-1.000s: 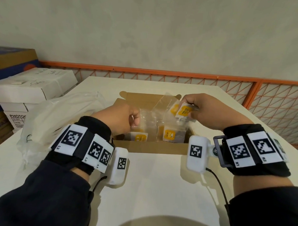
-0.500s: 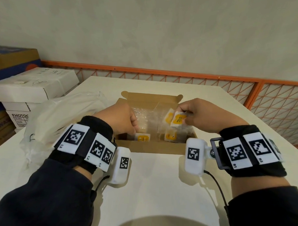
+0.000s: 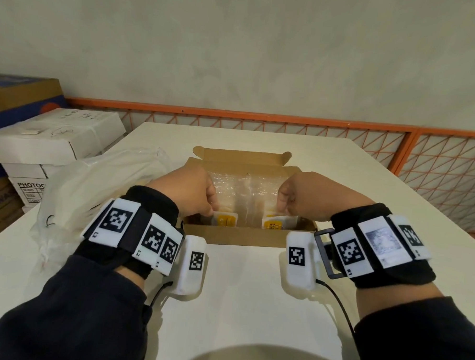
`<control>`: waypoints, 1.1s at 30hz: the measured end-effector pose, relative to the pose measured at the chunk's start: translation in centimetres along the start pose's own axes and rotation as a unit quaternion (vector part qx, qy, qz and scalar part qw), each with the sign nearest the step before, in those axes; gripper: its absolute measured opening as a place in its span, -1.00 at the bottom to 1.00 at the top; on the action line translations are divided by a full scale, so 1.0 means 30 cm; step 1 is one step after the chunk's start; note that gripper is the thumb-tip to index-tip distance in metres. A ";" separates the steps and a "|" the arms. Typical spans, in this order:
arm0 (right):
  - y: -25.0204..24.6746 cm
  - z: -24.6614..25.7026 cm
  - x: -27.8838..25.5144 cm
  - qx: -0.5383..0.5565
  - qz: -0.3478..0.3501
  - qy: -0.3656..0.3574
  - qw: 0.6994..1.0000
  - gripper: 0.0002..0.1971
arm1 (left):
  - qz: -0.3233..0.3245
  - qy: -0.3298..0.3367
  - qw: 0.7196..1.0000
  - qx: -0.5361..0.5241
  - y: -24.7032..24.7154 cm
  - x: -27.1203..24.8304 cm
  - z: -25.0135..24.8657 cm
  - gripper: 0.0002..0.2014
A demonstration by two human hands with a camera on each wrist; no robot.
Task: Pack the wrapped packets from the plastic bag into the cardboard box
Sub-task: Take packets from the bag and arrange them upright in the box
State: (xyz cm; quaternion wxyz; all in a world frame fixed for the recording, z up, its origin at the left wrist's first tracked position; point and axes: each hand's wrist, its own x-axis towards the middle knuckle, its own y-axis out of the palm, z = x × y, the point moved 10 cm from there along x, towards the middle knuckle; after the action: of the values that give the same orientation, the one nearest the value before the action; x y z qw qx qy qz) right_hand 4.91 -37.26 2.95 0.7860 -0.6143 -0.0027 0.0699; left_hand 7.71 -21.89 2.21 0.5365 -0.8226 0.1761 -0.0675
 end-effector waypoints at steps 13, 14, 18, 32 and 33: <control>0.005 -0.039 0.011 0.012 -0.015 0.040 0.999 -0.66 | -0.068 0.032 0.996 -0.042 -0.058 0.009 -0.008 -0.67; 0.000 -0.037 0.012 0.006 -0.021 0.038 0.999 -0.66 | -0.072 0.033 0.996 -0.043 -0.061 0.008 -0.010 -0.67; -0.021 -0.025 0.010 -0.007 -0.036 0.023 0.999 -0.73 | -0.079 0.042 0.995 -0.046 -0.070 0.003 -0.021 -0.72; -0.028 -0.006 0.016 0.015 -0.061 0.009 0.998 -0.71 | -0.057 0.017 0.998 -0.011 -0.042 0.006 -0.008 -0.84; -0.028 -0.005 0.016 0.013 -0.061 0.008 0.998 -0.69 | -0.063 0.017 0.998 -0.011 -0.047 0.007 -0.009 -0.83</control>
State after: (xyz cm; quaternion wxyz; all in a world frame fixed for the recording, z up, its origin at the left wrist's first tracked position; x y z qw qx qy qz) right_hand 5.48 -37.56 3.70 0.7968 -0.6031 -0.0331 0.0169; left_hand 8.11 -21.69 3.59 0.5188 -0.8368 0.1337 -0.1129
